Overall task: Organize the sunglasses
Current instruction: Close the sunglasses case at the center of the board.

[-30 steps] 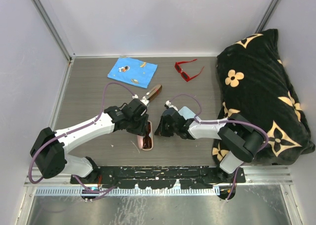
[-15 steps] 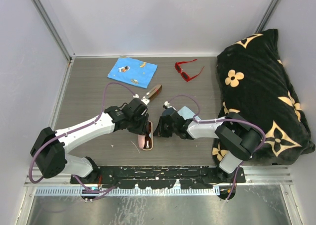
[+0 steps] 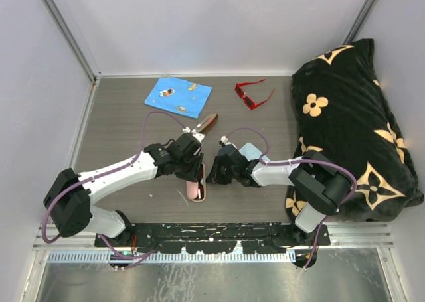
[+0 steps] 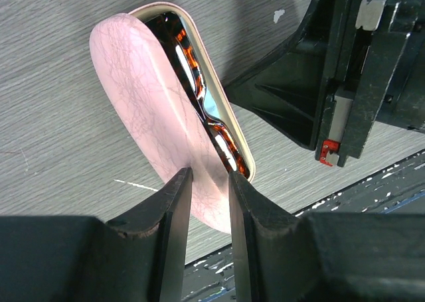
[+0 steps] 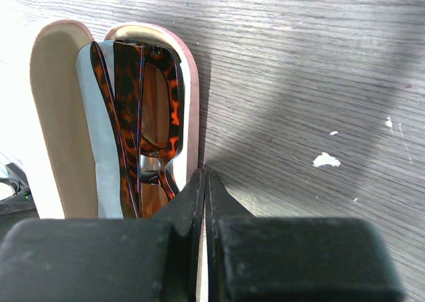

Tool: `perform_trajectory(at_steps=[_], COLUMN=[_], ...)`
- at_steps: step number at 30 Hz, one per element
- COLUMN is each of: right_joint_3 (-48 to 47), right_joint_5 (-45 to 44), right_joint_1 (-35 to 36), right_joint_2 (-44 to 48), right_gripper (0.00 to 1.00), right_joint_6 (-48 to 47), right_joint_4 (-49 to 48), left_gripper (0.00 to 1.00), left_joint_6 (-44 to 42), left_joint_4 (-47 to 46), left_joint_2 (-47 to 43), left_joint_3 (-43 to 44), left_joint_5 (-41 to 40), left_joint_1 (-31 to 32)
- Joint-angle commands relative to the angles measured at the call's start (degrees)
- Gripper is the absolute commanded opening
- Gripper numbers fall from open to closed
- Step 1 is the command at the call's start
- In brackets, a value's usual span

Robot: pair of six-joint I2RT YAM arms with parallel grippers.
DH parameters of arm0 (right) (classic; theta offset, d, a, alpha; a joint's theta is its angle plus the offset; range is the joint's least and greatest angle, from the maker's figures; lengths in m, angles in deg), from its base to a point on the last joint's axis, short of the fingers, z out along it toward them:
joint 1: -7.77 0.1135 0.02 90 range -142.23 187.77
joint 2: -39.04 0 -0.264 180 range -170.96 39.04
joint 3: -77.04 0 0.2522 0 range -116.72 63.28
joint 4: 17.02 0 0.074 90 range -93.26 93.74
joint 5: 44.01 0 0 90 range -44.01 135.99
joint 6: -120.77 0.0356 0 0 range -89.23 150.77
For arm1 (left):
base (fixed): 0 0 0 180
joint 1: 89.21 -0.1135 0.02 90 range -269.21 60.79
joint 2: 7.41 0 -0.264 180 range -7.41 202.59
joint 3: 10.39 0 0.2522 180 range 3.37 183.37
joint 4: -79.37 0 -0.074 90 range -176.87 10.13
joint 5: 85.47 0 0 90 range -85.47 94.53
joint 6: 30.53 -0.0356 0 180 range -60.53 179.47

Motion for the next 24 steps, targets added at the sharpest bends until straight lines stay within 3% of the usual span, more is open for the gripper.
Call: perform_trajectory(at_steps=[1,14,19,24], right_joint_3=[-1.6,-1.3,-1.2,0.0], right_joint_5=[0.4,-4.1,-13.0,-23.6], right_joint_1=[0.1,0.1,0.1,0.0], right_joint_2=[0.6,4.4,13.1,24.3], right_gripper=[0.03,0.06,0.12,0.32], right_joint_6=[0.4,-0.5,-3.6,-6.2], right_joint_4=[-3.7,0.0,7.4,13.0], left_gripper=[0.3,0.31,0.42,0.59], left_joint_6=[1.6,1.3,0.3,2.3], left_joint_4=[-3.8,-2.9,0.2,0.5], left_joint_2=[2.7,4.1,-1.5,-4.5], left_joint_3=[-1.9,-0.4,3.0,3.1], left_joint_5=[1.1,-0.3,-3.8,-9.8], left_joint_1=[1.2,1.7,1.7,1.7])
